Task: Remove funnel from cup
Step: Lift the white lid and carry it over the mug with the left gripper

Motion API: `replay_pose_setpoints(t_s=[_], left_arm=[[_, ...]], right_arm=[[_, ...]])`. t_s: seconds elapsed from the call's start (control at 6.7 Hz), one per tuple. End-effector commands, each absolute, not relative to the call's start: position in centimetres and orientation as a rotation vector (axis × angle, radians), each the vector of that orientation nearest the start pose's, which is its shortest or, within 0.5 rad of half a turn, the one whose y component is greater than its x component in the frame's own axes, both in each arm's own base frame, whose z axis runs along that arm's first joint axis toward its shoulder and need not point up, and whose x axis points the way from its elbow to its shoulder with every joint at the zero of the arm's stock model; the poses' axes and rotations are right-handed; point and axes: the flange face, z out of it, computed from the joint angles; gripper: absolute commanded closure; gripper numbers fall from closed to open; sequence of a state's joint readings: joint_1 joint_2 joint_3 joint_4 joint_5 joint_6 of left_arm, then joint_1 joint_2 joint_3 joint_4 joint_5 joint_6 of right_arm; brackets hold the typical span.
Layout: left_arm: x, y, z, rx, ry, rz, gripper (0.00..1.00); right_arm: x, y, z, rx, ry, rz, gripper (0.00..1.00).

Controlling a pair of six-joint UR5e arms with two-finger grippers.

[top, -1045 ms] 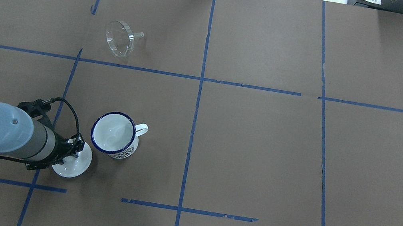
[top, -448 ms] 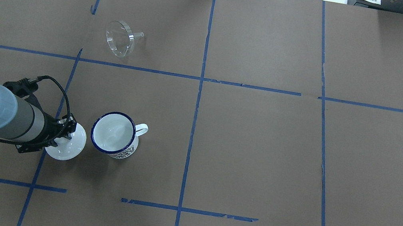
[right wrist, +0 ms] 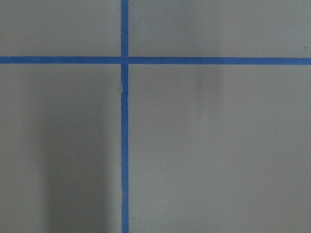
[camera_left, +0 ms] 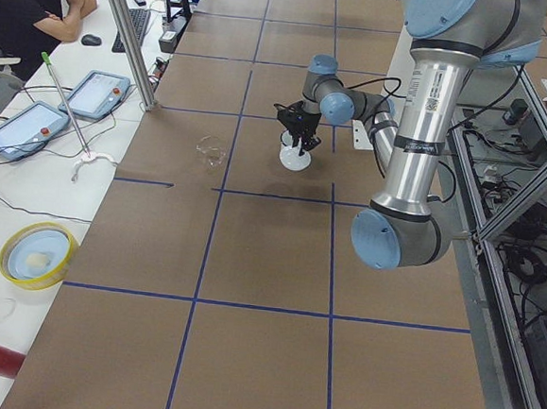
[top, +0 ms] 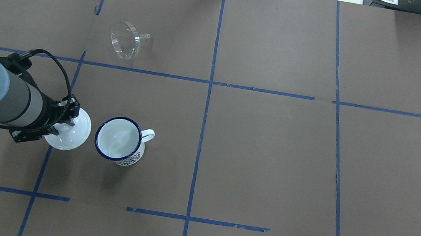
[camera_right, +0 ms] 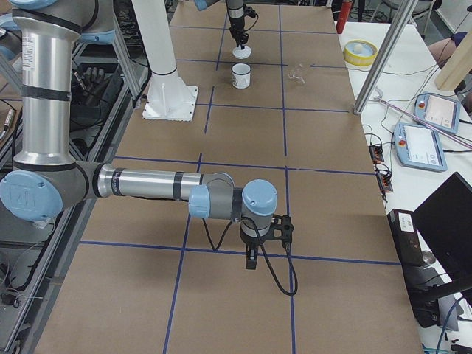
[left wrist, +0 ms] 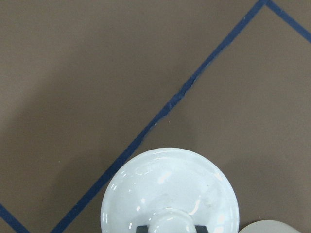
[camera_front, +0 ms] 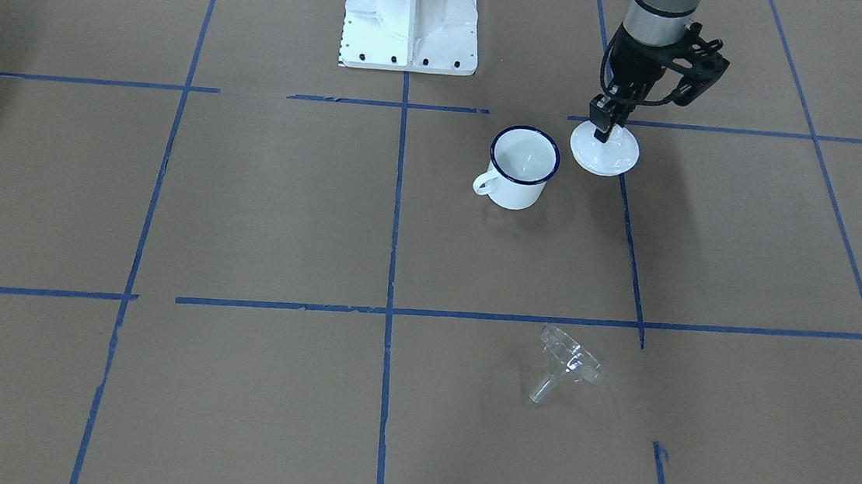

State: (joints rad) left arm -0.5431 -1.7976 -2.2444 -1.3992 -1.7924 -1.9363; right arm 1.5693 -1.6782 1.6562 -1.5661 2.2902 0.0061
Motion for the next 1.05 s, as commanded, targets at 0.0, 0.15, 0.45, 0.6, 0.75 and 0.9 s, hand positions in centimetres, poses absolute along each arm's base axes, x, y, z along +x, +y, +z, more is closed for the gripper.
replay_pose_setpoints(t_s=[0.0, 0.15, 0.45, 0.6, 0.75, 0.9], left_arm=[[37.4, -35.5, 22.4, -0.160, 0.751, -0.792, 1.00], [38.7, -35.9, 22.0, -0.182, 0.748, -0.787, 1.00], [41.3, -37.0, 21.2, -0.208, 0.734, -0.778, 1.00], [41.6, -37.1, 21.3, -0.211, 0.729, -0.777, 1.00], [42.5, -37.3, 21.9, -0.216, 0.712, -0.776, 1.00], [42.8, -37.4, 21.9, -0.217, 0.708, -0.775, 1.00]], right_arm=[[6.7, -44.5, 67.0, -0.019, -0.719, 0.010, 0.00], [6.7, -44.5, 67.0, -0.019, -0.719, 0.010, 0.00], [6.7, -44.5, 67.1, -0.020, -0.719, 0.011, 0.00], [6.7, -44.5, 67.0, -0.019, -0.719, 0.010, 0.00], [6.7, -44.5, 67.0, -0.019, -0.719, 0.010, 0.00], [6.7, -44.5, 67.0, -0.019, -0.719, 0.010, 0.00]])
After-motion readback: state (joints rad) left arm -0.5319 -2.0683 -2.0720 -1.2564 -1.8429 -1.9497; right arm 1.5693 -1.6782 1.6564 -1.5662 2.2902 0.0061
